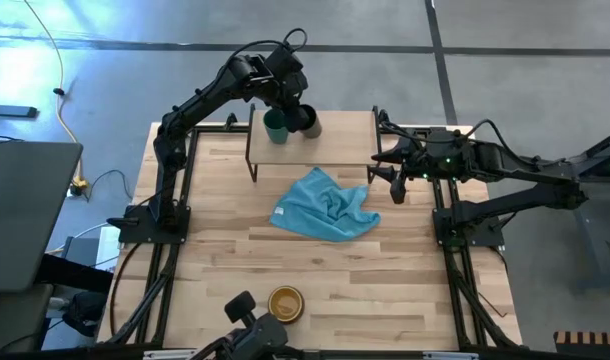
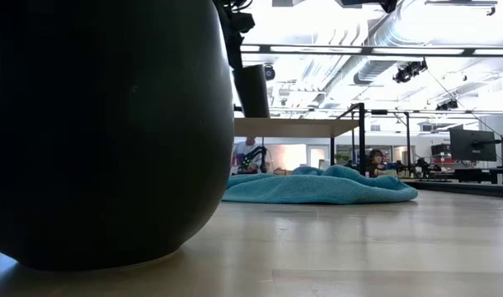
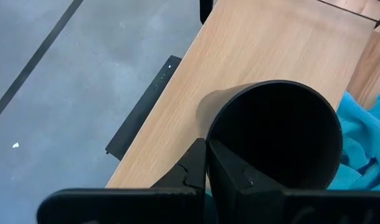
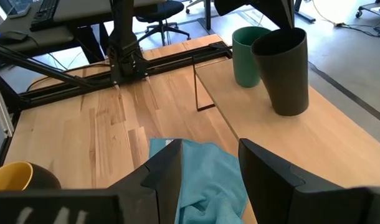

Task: Stack small to large cups/mugs on shelf
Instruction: Put the black cup on the shelf

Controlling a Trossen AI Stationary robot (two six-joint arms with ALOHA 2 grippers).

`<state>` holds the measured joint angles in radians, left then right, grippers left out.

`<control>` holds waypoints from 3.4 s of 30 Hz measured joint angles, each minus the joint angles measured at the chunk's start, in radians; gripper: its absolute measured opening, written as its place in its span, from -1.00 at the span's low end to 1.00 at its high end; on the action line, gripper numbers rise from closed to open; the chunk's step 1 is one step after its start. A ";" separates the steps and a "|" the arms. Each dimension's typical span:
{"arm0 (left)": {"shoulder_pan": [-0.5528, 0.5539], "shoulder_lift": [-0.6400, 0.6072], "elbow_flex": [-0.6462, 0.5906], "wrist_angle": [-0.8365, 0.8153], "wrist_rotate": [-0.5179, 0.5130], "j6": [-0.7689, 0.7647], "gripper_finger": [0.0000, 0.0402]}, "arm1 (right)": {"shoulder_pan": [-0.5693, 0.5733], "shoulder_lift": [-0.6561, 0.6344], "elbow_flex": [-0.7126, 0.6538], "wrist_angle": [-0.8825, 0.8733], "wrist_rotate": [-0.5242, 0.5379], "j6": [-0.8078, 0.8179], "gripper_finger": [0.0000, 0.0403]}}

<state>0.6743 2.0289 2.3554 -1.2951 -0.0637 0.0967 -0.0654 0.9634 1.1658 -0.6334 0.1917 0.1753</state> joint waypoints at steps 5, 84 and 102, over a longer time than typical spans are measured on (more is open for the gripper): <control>0.000 0.000 0.000 0.006 0.002 -0.002 -1.00 | 0.000 0.000 0.000 -0.006 -0.002 0.000 -0.26; -0.046 0.034 -0.001 0.146 0.003 0.509 -0.56 | 0.000 0.000 -0.004 -0.069 0.008 0.026 -0.26; -0.046 0.036 0.000 0.141 0.002 0.509 -0.56 | 0.000 0.000 -0.004 -0.069 0.008 0.026 -0.26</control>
<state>0.6281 2.0651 2.3550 -1.1540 -0.0612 0.6056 -0.0658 0.9638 1.1618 -0.7029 0.1993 0.2008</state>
